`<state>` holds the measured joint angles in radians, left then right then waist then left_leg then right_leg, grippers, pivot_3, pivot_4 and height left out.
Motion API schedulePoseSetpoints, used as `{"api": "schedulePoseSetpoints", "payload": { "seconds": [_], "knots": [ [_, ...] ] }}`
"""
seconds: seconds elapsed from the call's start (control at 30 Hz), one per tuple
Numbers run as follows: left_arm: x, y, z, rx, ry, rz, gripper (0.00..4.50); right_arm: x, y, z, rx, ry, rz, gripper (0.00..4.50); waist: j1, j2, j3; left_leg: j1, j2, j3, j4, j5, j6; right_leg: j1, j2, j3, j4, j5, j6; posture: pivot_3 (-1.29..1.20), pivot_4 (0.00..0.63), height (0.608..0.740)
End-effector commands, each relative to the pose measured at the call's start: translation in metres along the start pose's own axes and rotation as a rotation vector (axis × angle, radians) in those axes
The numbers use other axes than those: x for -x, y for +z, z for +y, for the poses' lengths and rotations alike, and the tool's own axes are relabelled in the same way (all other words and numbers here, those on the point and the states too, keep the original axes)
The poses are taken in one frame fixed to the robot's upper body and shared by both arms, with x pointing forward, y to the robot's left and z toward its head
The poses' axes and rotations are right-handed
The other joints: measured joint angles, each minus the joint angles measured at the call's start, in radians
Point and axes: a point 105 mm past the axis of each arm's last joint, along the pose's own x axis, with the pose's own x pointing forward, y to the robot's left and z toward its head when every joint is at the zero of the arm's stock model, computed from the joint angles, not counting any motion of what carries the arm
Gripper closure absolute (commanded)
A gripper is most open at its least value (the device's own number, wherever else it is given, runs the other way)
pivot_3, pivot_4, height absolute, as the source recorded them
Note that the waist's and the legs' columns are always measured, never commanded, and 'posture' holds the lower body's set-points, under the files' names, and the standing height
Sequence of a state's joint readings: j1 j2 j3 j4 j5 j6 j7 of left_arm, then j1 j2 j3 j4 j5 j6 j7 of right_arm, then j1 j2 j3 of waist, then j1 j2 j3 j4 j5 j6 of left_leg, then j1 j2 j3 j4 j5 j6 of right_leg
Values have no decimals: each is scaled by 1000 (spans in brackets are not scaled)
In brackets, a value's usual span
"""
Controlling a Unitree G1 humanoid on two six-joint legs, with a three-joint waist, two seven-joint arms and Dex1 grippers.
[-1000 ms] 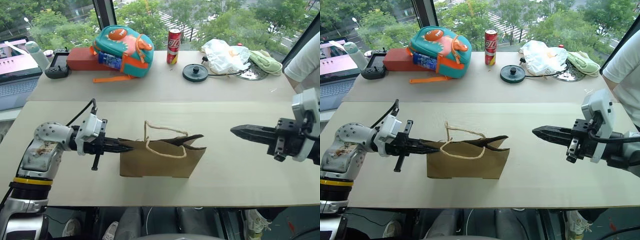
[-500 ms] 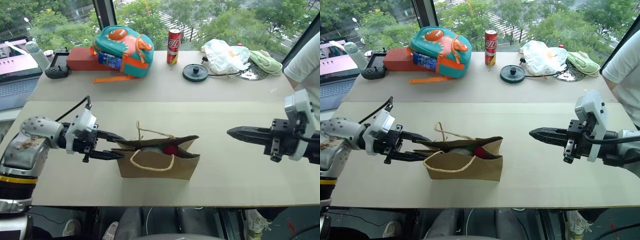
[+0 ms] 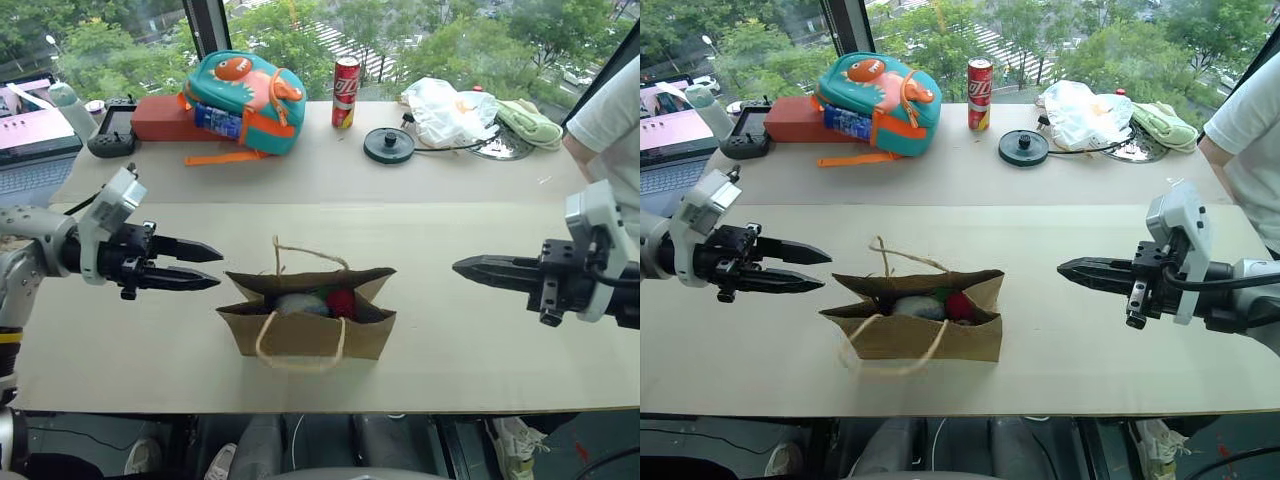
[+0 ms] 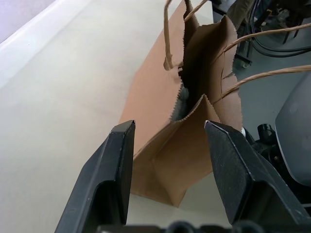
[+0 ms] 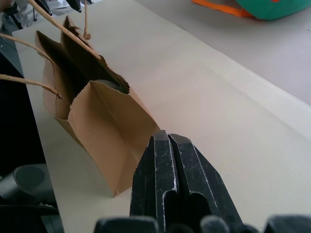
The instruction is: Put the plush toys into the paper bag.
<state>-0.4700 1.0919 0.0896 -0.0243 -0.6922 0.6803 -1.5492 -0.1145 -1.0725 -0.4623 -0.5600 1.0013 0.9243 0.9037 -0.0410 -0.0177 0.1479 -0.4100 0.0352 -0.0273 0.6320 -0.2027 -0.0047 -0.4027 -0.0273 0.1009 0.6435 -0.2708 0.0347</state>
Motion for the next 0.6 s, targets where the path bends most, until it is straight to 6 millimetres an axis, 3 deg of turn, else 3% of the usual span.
{"api": "schedulePoseSetpoints", "payload": {
  "seconds": [0.03,0.13,0.27,0.37,0.47,0.6],
  "knots": [
    [2,8,1,-20,44,-41,2020,1,9,1,54,-10,-24,4500,2,0,0,0,0,0,0,0,0,0,0,0,0,0,0,0,150,739],
    [0,9,10,-25,135,-107,2020,0,6,-1,47,-54,-32,4500,2,0,0,0,0,0,0,0,0,0,0,0,0,0,0,0,150,739],
    [4,5,35,-24,426,-209,2020,1,0,-29,29,-338,-56,4500,3,0,0,0,0,-1,1,0,0,0,0,0,1,0,0,0,150,739],
    [3,6,53,20,708,-376,2020,7,-19,-62,-18,-750,-84,4500,3,-2,-1,1,0,-1,1,0,0,1,0,1,3,3,-4,0,150,739],
    [-8,-1,57,65,856,-459,2020,7,-38,-71,-34,-965,-86,4500,10,-2,-1,0,-1,-1,1,0,0,0,-2,1,4,4,-7,0,150,739],
    [-24,-1,55,117,912,-535,2020,-6,-44,-75,-54,-1104,-174,4500,14,-2,-1,0,-2,0,2,0,0,-1,-2,2,4,5,-7,0,150,739]
  ]
}}
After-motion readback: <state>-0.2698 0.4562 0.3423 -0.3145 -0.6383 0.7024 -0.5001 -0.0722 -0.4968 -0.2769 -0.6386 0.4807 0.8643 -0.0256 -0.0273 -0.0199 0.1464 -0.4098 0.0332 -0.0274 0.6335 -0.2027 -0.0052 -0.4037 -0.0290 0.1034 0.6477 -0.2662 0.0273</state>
